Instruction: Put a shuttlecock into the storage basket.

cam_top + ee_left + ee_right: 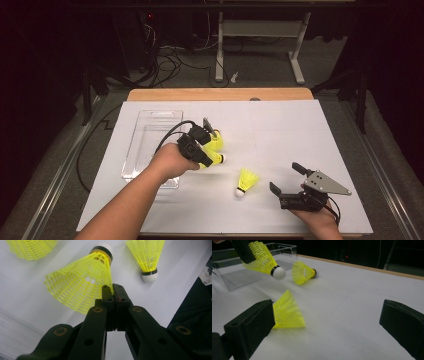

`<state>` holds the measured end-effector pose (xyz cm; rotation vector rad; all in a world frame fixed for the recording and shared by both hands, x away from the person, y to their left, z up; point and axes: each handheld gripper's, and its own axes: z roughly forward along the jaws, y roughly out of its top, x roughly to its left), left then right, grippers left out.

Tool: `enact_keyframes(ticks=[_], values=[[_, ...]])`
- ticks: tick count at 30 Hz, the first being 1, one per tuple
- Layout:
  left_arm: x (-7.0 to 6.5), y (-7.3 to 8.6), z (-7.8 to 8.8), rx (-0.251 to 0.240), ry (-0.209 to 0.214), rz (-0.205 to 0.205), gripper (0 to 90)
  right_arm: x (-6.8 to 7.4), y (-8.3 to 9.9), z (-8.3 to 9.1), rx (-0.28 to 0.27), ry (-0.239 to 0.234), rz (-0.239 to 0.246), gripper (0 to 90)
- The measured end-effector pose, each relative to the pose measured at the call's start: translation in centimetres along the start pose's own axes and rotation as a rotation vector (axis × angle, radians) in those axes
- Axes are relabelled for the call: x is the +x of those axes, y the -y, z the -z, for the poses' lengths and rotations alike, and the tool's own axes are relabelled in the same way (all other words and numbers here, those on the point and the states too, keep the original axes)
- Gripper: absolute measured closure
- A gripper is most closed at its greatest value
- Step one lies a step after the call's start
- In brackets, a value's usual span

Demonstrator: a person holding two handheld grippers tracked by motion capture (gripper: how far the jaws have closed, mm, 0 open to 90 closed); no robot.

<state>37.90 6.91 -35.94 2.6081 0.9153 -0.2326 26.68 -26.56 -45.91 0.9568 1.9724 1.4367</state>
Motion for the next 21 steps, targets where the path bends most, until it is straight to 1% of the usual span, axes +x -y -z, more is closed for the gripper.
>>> enact_keyframes(ticks=[4,12,16,20,21], values=[[-0.1,0.0,0.6,-0.012,-0.005,-0.001,89.0,0.1,0.0,-0.1,0.009,0.004,0.007,0.5],[0.2,0.4,1.5,-0.036,-0.007,0.009,89.0,0.1,0.1,-0.3,0.027,0.007,0.006,0.5],[0.2,0.4,2.2,-0.041,-0.019,0.011,89.0,0.1,0.1,-0.3,0.032,0.006,0.007,0.5],[0.3,0.4,2.6,-0.044,-0.023,0.011,89.0,0.1,0.1,-0.3,0.031,0.006,0.007,0.5],[0.5,0.5,2.9,-0.043,-0.021,0.016,89.0,0.1,0.1,-0.3,0.031,0.006,0.006,0.5]])
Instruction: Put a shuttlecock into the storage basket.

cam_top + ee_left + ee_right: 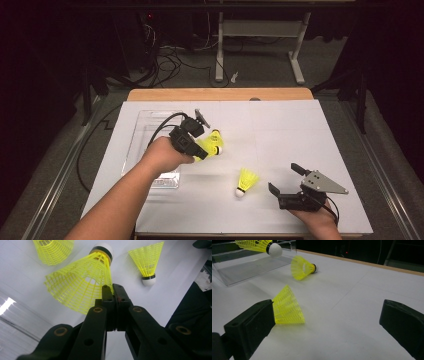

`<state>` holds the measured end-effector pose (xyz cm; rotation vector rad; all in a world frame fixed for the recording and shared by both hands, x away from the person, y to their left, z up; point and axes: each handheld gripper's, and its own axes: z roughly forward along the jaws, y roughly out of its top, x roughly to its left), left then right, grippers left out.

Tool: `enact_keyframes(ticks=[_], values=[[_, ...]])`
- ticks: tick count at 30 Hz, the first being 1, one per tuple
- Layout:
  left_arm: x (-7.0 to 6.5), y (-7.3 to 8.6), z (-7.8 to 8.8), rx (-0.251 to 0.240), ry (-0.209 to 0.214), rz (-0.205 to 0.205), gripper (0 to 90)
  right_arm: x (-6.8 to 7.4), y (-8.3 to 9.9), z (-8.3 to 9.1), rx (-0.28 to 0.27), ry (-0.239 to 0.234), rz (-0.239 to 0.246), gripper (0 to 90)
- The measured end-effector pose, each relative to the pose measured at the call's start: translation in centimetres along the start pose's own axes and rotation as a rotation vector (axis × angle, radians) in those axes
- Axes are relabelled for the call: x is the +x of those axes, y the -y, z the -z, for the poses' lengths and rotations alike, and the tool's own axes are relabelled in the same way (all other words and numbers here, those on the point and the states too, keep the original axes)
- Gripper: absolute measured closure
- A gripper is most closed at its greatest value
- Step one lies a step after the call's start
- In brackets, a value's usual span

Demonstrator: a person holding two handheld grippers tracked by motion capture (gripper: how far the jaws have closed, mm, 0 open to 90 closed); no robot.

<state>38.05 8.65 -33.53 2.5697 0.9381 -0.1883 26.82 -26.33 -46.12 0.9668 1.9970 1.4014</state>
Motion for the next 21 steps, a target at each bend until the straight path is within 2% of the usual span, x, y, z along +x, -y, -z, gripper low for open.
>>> enact_keyframes(ticks=[14,21], values=[[1.5,1.2,2.0,-0.006,-0.031,0.035,89.0,-0.1,0.0,0.0,-0.005,-0.001,0.000,0.5],[2.6,2.5,3.1,-0.009,-0.049,0.070,89.0,-0.1,0.0,0.0,-0.004,-0.002,0.001,0.6]])
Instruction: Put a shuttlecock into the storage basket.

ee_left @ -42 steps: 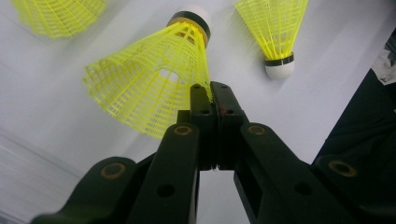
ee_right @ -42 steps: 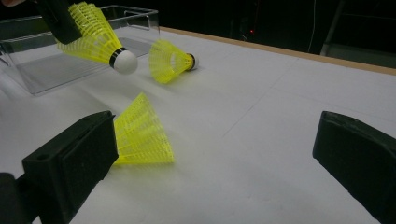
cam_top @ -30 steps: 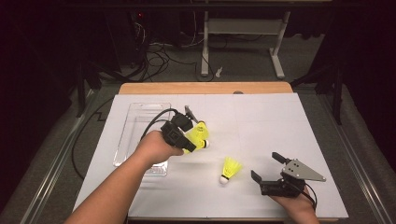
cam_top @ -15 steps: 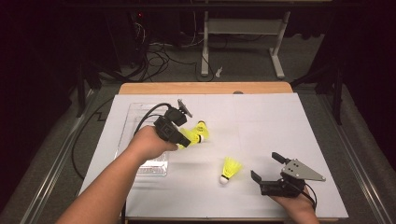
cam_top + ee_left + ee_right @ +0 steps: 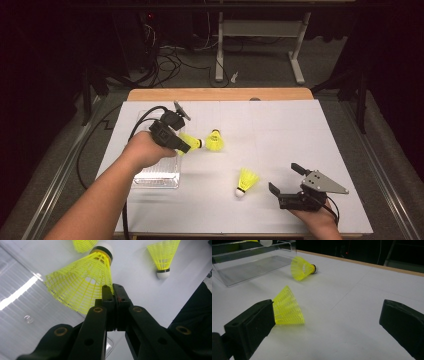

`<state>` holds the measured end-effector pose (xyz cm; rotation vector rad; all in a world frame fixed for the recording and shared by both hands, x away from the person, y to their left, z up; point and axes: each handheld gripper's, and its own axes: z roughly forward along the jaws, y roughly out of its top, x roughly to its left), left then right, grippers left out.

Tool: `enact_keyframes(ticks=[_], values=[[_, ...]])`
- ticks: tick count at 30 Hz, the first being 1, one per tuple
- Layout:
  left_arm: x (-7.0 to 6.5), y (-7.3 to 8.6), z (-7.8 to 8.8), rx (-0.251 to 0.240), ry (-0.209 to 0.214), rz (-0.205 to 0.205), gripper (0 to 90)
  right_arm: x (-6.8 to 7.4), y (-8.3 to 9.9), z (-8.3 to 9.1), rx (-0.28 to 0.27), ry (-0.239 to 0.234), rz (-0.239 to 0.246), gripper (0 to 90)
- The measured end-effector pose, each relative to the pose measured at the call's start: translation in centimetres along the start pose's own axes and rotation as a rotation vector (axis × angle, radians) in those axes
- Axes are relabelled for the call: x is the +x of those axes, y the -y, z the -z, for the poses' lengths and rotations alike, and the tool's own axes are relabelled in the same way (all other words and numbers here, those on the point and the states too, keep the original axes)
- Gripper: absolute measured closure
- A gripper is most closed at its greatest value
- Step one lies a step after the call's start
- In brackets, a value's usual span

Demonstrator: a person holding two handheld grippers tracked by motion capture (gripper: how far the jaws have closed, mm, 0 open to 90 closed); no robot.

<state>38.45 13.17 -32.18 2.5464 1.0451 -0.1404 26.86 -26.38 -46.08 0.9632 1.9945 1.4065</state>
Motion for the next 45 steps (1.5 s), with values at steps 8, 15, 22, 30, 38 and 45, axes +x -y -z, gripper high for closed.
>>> enact_keyframes(ticks=[8,15,22,30,38,45], values=[[0.8,0.9,0.7,-0.006,-0.011,0.022,89.0,0.1,0.0,0.0,0.000,-0.001,-0.002,0.6],[1.7,1.7,1.3,-0.014,-0.024,0.047,89.0,0.1,0.0,0.0,-0.002,0.001,-0.002,0.6],[2.6,2.6,1.9,-0.016,-0.042,0.073,89.0,0.1,0.0,0.0,-0.003,0.000,0.001,0.6],[3.6,3.8,2.3,-0.013,-0.056,0.102,89.0,0.0,0.0,0.1,-0.005,0.002,-0.003,0.7],[4.5,4.8,2.6,-0.013,-0.072,0.135,89.0,0.0,0.0,0.1,-0.006,0.000,-0.005,0.7],[5.2,5.6,2.6,-0.009,-0.086,0.154,89.0,0.0,0.0,0.1,-0.004,0.001,-0.005,0.7]])
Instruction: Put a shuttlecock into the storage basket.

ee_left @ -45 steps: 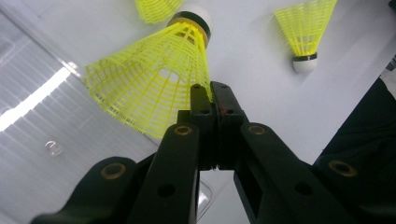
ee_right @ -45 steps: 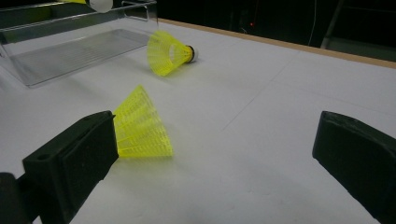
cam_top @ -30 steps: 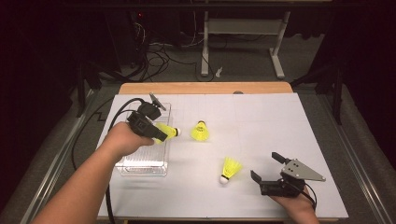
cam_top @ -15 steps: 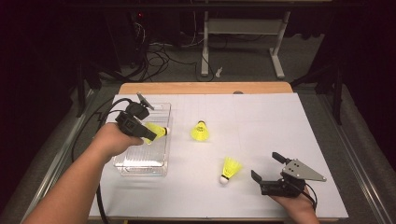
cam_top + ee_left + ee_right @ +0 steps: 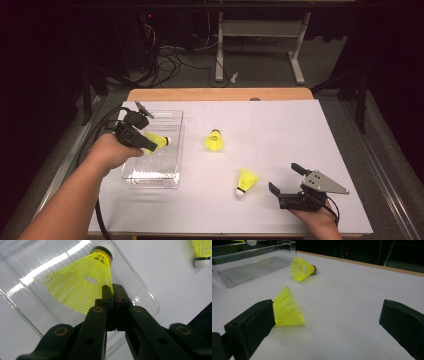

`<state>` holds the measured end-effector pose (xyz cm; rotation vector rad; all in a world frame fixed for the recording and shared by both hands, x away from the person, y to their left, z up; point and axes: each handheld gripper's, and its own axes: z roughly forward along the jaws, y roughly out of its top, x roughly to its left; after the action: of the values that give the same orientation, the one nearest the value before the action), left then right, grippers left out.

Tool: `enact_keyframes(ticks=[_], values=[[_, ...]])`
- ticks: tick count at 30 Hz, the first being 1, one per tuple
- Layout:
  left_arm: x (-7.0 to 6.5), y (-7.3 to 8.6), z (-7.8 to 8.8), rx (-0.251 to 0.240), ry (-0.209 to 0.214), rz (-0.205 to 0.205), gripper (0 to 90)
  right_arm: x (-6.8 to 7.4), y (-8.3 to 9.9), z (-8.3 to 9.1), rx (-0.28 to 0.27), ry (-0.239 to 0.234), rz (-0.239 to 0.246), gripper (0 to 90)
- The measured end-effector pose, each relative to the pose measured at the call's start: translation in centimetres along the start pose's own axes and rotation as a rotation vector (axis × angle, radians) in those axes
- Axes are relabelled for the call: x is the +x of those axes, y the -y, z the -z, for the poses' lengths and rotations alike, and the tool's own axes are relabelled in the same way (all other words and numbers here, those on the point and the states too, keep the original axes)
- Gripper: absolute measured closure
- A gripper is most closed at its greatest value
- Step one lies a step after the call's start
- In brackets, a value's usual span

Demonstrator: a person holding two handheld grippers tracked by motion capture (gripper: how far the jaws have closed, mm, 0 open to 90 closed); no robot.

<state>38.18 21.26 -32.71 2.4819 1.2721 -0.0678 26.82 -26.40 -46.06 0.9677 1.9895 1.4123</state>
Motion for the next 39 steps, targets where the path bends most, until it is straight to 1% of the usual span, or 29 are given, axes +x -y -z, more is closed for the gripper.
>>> enact_keyframes(ticks=[9,13,15,18,23,28,33,36,39], values=[[0.6,0.5,-0.2,0.003,-0.004,0.016,89.0,0.0,0.0,0.0,0.000,0.000,-0.002,0.8],[1.1,0.8,-0.8,0.013,-0.007,0.035,89.0,0.0,0.0,0.0,0.000,-0.001,0.000,0.8],[1.2,0.9,-1.1,0.022,-0.010,0.032,89.0,0.0,0.0,0.0,0.000,-0.001,0.001,0.8],[1.2,0.9,-1.3,0.022,-0.011,0.035,89.0,0.0,0.0,0.0,0.002,0.001,-0.002,0.8],[1.2,0.8,-1.8,0.022,-0.012,0.049,89.0,0.0,0.0,0.0,0.000,0.000,0.001,0.8],[1.3,0.6,-2.6,0.021,-0.011,0.059,89.0,0.0,0.0,0.0,-0.001,0.000,0.001,0.9],[1.2,-0.1,-3.5,0.019,-0.015,0.065,89.0,0.0,0.0,0.0,-0.002,0.000,0.000,0.9],[1.1,-0.6,-3.7,0.020,-0.012,0.072,89.0,-0.1,0.0,0.0,0.001,0.000,-0.001,0.9],[1.1,-0.9,-3.8,0.027,-0.019,0.068,89.0,-0.1,0.0,0.0,0.001,0.000,-0.001,1.0]])
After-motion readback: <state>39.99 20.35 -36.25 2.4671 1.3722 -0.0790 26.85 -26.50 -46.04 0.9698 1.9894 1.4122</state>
